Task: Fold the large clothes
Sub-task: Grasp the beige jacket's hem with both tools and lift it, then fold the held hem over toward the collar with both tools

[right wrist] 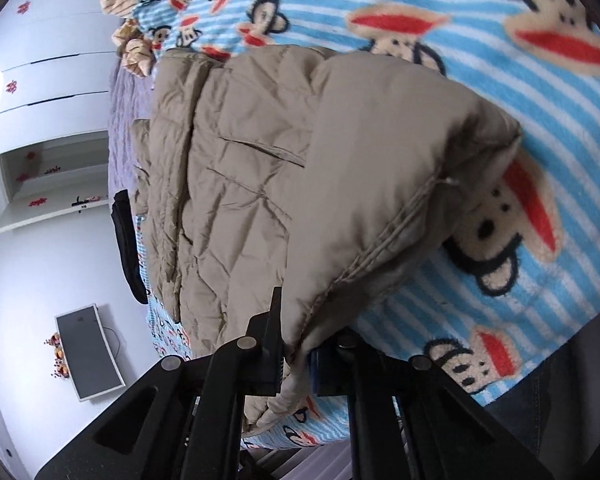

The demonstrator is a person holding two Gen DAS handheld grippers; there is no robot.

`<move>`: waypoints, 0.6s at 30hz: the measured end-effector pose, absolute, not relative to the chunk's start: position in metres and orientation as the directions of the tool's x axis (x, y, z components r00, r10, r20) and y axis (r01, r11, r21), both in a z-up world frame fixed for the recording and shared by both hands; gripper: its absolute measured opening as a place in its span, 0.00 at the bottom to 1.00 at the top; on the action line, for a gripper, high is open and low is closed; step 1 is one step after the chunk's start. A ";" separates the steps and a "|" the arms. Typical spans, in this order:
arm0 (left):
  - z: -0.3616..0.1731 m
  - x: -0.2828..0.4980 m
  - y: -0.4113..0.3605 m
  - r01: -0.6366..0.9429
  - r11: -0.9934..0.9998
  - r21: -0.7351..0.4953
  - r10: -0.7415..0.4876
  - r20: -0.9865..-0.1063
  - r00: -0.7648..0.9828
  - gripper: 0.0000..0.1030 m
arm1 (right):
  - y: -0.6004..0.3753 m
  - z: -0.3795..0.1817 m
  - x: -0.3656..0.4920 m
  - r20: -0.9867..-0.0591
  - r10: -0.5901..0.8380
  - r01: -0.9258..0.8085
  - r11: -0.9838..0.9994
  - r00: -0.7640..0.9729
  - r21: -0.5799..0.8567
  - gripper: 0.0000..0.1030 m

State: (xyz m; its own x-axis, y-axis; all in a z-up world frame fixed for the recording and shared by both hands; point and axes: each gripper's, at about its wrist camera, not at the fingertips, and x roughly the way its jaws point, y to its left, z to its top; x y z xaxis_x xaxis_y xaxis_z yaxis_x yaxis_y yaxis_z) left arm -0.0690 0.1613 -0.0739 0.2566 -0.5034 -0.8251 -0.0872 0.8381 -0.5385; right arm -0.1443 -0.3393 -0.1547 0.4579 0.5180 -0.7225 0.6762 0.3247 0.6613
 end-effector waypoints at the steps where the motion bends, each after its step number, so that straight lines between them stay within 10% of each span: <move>1: -0.068 -0.066 0.162 -0.076 0.840 -0.537 -0.503 -0.823 0.264 0.16 | -0.338 -0.148 -0.139 -0.728 0.508 0.662 0.350 0.460 0.663 0.10; 18: 0.035 0.086 0.119 -0.001 0.918 -0.396 -0.344 -0.798 0.495 0.16 | -0.360 -0.046 0.041 -0.707 0.529 0.344 0.628 0.469 0.698 0.09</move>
